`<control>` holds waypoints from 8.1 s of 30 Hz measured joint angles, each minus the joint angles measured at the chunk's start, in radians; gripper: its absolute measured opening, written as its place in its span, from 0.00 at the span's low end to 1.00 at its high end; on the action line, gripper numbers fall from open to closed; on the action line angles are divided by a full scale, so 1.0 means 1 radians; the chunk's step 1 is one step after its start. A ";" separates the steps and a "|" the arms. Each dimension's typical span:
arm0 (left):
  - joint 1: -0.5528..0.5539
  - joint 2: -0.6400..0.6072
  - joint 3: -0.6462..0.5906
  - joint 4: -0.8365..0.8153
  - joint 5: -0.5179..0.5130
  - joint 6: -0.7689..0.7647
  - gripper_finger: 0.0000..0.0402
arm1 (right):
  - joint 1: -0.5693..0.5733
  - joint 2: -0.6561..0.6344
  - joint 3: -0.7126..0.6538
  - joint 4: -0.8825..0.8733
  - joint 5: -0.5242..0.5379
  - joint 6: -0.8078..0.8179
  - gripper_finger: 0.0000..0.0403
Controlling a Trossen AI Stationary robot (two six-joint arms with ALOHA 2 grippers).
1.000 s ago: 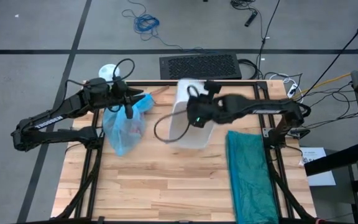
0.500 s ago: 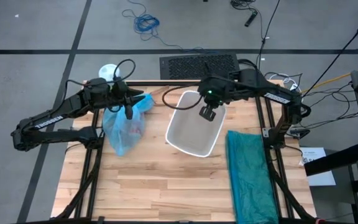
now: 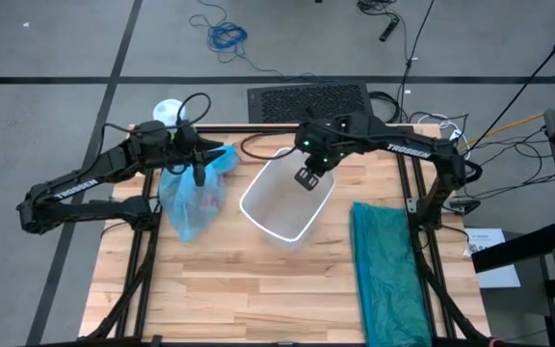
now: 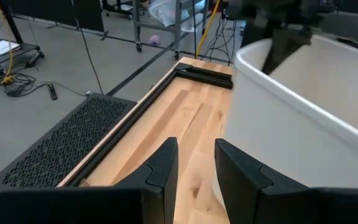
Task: Place trash/remove bag and relplace
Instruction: Insert the plastic bag in the white trash bin
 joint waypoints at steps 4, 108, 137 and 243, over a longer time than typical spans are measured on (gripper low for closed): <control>0.000 0.010 0.000 0.000 0.001 0.000 0.26 | -0.015 0.000 -0.022 0.024 -0.059 0.116 0.00; 0.000 -0.023 0.000 0.103 0.125 0.007 0.26 | 0.705 -0.156 -1.091 0.449 0.044 1.155 0.52; 0.000 -0.023 0.000 0.102 0.125 0.005 0.26 | 0.692 -0.157 -1.021 0.325 0.105 1.103 0.44; -0.035 0.032 0.000 0.339 0.452 0.123 0.26 | 0.824 -0.282 0.426 0.929 0.867 -0.816 0.00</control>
